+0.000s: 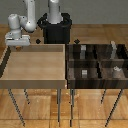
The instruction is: Place the loaf of bread into the appropriate compartment.
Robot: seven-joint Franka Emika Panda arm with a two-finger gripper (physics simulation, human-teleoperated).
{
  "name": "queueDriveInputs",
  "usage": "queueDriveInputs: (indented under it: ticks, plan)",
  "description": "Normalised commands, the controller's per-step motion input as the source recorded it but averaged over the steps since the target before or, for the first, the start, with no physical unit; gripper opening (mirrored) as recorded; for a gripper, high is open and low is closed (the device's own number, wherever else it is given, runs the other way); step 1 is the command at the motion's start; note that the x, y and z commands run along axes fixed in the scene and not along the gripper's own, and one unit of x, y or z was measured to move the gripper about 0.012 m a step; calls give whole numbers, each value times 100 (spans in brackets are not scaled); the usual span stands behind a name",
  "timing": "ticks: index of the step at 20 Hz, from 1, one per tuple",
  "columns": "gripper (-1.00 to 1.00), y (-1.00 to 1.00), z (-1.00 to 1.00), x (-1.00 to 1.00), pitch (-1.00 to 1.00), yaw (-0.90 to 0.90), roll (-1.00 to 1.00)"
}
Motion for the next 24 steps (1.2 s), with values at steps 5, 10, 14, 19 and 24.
queueDriveInputs:
  ticks: [5,10,14,19,24]
  plan:
    - [-100,0,100,0,0,0,0]
    - [-100,80,0,0,0,0,0]
    - [-100,100,0,0,0,0,0]
    - [-100,100,0,0,0,0,0]
    - [-100,100,0,0,0,0,0]
